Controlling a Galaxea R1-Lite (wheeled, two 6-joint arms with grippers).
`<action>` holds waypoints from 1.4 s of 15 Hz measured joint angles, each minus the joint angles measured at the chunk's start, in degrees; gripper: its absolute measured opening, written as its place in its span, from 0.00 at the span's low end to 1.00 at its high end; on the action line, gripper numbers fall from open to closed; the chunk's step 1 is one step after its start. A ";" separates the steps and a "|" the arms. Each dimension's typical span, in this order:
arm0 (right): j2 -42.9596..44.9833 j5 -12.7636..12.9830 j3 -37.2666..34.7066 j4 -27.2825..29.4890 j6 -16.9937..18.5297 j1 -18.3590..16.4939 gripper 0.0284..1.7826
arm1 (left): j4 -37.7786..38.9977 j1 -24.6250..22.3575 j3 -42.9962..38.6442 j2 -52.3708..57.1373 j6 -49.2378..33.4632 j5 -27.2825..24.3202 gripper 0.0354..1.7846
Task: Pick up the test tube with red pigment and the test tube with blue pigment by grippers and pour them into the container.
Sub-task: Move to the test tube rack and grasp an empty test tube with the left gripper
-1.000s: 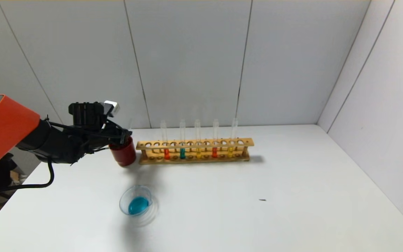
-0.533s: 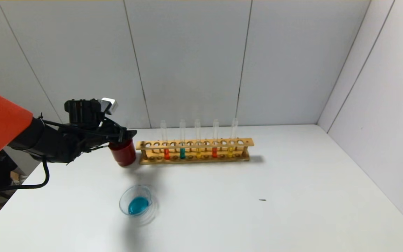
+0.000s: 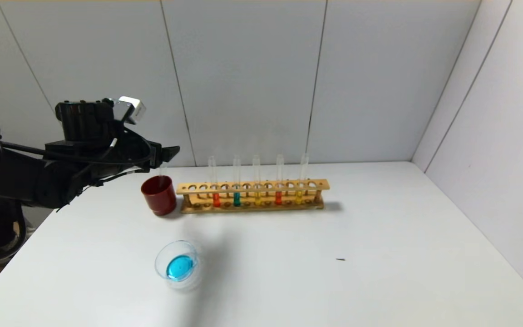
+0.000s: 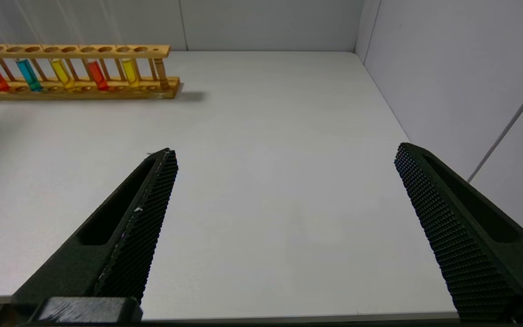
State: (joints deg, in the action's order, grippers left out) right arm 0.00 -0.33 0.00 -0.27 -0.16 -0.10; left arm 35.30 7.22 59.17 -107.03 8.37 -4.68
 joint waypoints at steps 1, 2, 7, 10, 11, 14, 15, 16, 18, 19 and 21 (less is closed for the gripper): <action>0.00 0.02 0.00 -0.04 0.00 0.00 0.98 | 0.09 1.96 -2.04 1.63 -0.20 0.05 0.98; 0.00 0.00 0.00 -0.04 0.02 0.00 0.98 | 0.11 3.75 -3.94 2.99 -0.69 0.09 0.98; 0.00 0.02 0.00 -0.02 0.00 0.00 0.98 | 7.22 9.34 -10.84 2.60 -5.40 0.35 0.98; 0.00 0.02 0.00 -0.02 0.00 0.00 0.98 | 18.58 10.39 -12.68 -2.86 -6.07 0.28 0.98; 0.00 0.00 0.00 -0.02 0.00 0.00 0.98 | 21.44 10.47 -12.96 -4.85 -6.10 0.28 0.98; 0.00 0.02 0.00 -0.02 0.00 0.00 0.98 | 23.02 10.67 -11.46 -9.39 -6.27 0.15 0.98; 0.00 0.02 0.00 -0.04 0.00 0.00 0.98 | 22.99 10.61 -10.69 -10.50 -6.27 0.20 0.98; 0.00 0.02 0.00 -0.02 0.00 0.00 0.98 | 22.86 10.58 -9.89 -11.57 -6.27 0.22 0.98; 0.00 0.02 0.00 -0.02 0.00 0.00 0.98 | 22.36 10.45 -8.11 -13.49 -6.23 0.22 0.98; 0.00 0.02 0.00 -0.02 0.00 0.00 0.98 | 22.05 10.39 -7.19 -14.36 -6.21 0.24 0.98; 0.00 0.02 0.00 -0.02 0.00 0.00 0.98 | 21.27 10.28 -5.60 -16.04 -6.21 0.22 0.98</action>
State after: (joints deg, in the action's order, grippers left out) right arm 0.00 -0.30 0.00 -0.29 -0.16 -0.10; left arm 56.58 17.49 53.58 -123.08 2.17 -4.46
